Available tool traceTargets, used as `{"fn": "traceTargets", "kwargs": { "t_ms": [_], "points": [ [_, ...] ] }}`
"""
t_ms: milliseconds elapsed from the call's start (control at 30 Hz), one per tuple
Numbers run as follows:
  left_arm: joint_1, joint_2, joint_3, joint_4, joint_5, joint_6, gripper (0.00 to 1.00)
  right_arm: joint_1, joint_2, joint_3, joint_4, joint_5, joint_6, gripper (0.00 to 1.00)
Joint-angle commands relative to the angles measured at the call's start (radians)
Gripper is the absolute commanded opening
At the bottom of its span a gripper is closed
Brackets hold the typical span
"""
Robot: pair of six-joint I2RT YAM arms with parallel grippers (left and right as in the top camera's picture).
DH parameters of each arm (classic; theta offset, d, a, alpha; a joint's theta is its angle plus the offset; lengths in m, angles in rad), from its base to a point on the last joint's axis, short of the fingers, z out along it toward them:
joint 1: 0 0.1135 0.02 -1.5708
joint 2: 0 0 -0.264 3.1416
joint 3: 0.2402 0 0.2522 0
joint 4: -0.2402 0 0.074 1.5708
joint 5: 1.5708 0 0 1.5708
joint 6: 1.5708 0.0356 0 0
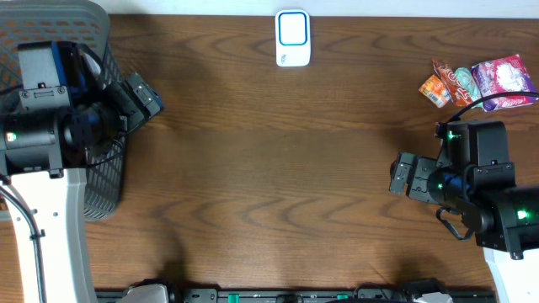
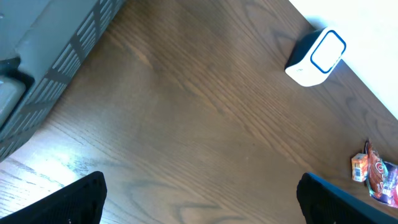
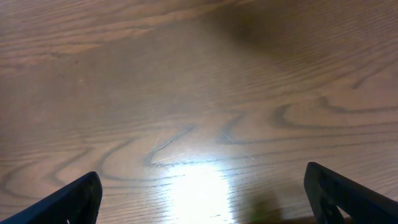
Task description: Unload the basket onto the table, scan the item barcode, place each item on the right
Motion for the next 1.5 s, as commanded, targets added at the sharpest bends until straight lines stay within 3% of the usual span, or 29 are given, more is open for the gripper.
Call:
{"fn": "traceTargets", "kwargs": {
  "t_ms": [0,433,700,1000,1467],
  "points": [
    [0.004,-0.002,0.003,-0.003,-0.010,0.009,0.98,0.003,-0.003,-0.005,0.003,0.013,-0.012,0.99],
    [0.004,-0.002,0.003,-0.004,-0.010,0.009,0.98,-0.017,-0.121,-0.094,0.162,0.002,-0.073,0.99],
    [0.004,-0.002,0.003,-0.004,-0.010,0.009,0.98,-0.071,-0.374,-0.371,0.474,-0.092,-0.206,0.99],
    [0.004,-0.002,0.003,-0.004,-0.011,0.009,0.98,-0.126,-0.687,-0.684,0.742,-0.129,-0.229,0.99],
    [0.004,-0.002,0.003,-0.004,-0.010,0.009,0.98,-0.180,-0.921,-0.980,1.041,-0.166,-0.249,0.99]
  ]
}}
